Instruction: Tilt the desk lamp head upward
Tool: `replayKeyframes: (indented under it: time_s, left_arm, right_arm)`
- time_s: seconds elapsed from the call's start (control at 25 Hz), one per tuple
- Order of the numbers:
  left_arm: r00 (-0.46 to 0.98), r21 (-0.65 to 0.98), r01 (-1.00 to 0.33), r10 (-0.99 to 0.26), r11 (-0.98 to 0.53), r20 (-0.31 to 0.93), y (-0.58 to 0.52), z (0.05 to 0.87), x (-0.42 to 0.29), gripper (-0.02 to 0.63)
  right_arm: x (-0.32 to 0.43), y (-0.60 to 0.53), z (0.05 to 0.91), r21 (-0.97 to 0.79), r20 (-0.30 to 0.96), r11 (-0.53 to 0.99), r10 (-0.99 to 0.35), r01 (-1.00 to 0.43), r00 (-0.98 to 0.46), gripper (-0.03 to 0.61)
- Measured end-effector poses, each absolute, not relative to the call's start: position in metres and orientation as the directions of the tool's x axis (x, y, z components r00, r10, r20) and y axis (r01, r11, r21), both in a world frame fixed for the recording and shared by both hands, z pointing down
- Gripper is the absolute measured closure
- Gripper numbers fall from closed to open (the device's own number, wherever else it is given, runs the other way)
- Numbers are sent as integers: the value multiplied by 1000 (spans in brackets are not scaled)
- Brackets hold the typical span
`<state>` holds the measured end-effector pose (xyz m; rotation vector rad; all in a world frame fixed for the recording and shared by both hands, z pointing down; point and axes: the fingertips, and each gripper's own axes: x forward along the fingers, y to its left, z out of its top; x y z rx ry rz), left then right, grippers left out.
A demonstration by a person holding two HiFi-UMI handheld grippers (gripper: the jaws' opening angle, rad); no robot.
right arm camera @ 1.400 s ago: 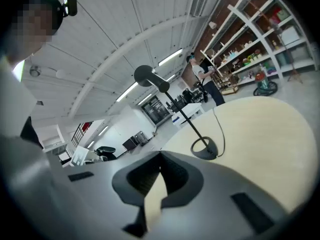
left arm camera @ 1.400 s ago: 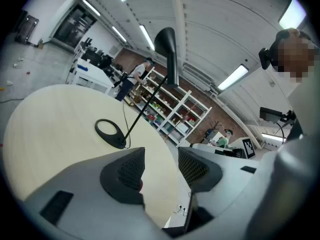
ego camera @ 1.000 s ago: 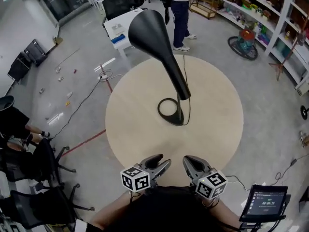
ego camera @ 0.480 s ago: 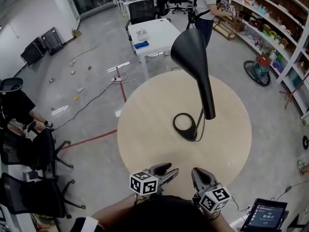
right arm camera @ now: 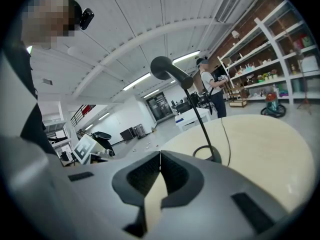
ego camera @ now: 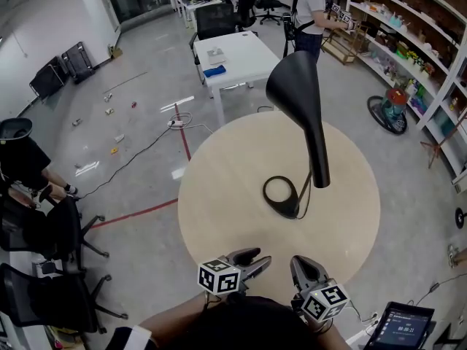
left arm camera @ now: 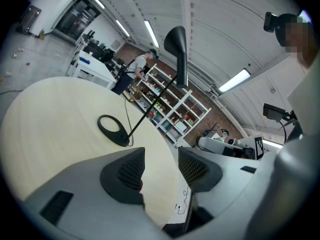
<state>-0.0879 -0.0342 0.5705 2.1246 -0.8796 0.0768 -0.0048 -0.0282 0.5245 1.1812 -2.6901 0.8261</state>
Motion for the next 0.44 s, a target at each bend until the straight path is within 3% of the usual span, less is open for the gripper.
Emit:
replayKeyframes:
  time_s: [0.44]
  left_arm:
    - [765,665,-609,-543,-433,347,-36,571,-87,397]
  right_arm:
    - [-8,-29,525,-444,295,552,-654,-706,-697,575]
